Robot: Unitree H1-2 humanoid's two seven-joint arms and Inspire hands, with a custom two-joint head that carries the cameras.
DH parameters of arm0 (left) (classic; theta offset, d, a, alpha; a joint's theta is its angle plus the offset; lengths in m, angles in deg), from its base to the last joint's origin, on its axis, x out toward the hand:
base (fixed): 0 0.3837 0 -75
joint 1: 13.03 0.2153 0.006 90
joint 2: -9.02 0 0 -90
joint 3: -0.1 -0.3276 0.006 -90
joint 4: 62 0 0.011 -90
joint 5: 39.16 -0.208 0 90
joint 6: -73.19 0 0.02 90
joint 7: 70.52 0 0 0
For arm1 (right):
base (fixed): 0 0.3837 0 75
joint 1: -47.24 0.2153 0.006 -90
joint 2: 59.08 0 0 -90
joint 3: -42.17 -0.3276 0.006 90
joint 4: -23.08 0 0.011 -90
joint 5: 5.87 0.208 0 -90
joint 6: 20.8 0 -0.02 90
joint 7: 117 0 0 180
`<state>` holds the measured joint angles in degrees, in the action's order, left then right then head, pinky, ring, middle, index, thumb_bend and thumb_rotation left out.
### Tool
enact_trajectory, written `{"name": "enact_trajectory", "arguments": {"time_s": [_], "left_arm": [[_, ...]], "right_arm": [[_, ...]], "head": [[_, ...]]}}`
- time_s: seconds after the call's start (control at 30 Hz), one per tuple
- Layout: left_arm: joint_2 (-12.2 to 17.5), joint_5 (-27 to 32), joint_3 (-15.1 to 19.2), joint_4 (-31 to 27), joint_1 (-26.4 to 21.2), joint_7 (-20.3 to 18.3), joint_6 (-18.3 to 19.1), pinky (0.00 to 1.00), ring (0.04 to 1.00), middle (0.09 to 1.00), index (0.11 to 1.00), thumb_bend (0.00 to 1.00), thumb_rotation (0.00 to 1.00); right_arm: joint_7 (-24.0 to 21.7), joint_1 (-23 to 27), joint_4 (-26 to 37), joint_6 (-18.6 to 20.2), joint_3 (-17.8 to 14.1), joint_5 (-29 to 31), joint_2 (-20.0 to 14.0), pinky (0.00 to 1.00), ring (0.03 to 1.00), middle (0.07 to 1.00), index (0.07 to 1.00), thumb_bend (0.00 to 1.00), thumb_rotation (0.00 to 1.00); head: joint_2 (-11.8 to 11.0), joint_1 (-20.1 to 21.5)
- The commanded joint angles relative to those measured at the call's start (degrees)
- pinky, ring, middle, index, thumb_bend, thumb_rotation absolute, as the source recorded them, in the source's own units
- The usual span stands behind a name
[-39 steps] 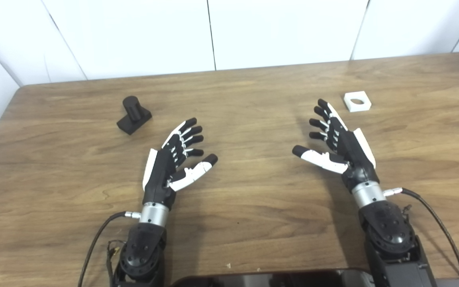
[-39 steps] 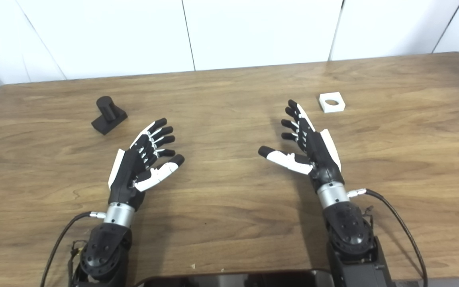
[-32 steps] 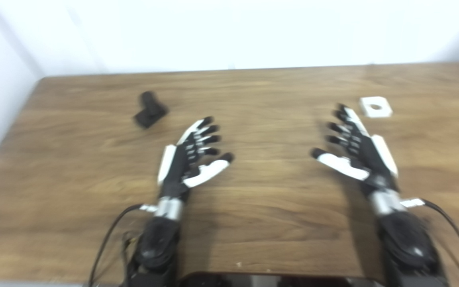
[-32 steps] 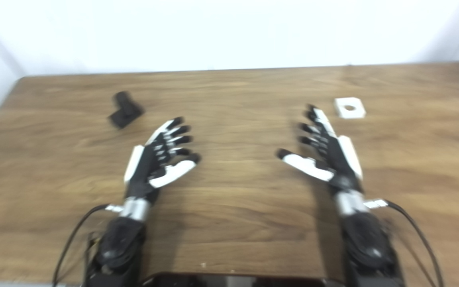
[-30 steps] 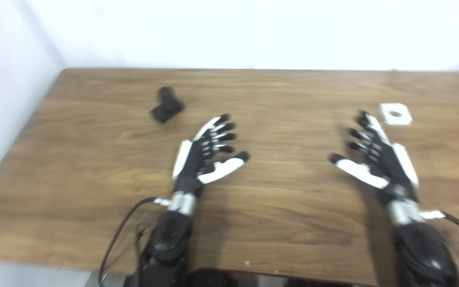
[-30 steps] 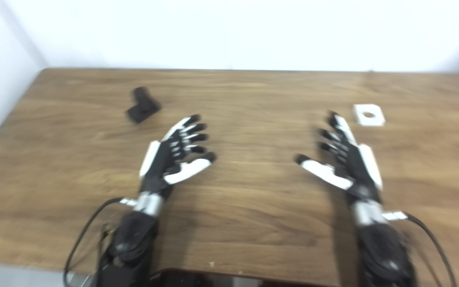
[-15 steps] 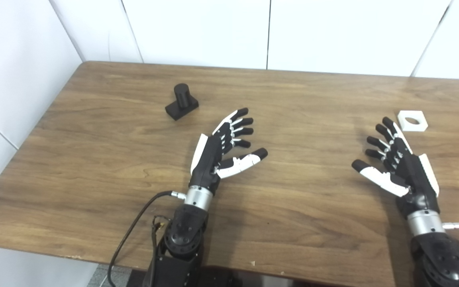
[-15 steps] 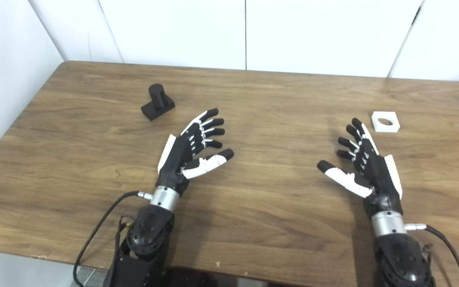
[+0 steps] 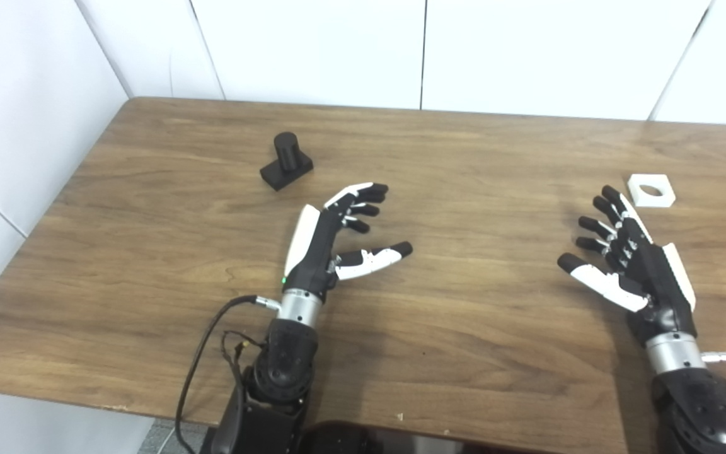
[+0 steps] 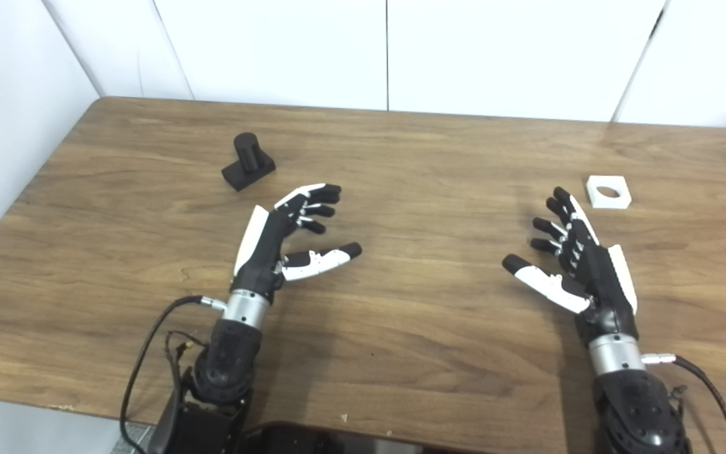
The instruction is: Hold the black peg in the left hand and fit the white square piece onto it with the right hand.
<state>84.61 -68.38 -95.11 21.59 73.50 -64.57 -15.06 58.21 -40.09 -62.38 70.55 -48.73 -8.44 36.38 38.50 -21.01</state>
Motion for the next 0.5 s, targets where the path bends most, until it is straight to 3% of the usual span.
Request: {"name": "enact_trajectory", "arguments": {"time_s": [0.0, 0.17, 0.47], "left_arm": [[0.5, -2.6, 0.4, -3.3, -3.3, 0.9, 2.0, 0.58, 0.697, 0.745, 0.731, 0.74, 0.19], [0.8, -3.9, 1.5, -4.7, -4.6, 1.1, 5.6, 0.62, 0.733, 0.765, 0.739, 0.73, 0.16], [2.5, -8.6, 2.2, -5.2, -6.5, 3.1, 8.2, 0.60, 0.727, 0.769, 0.734, 0.72, 0.16]], "right_arm": [[-0.4, 1.1, 0.2, -2.2, -0.3, 0.6, -0.7, 0.76, 0.850, 0.938, 0.949, 0.88, 0.37], [-0.5, 1.5, 0.4, -1.9, -0.1, 0.1, -1.1, 0.75, 0.848, 0.933, 0.941, 0.88, 0.37], [-1.0, 2.2, -0.6, -2.5, -0.1, 0.9, -1.6, 0.74, 0.840, 0.925, 0.929, 0.88, 0.35]], "head": [[-0.1, 0.0], [-0.2, -0.2], [-0.3, -0.5]]}}
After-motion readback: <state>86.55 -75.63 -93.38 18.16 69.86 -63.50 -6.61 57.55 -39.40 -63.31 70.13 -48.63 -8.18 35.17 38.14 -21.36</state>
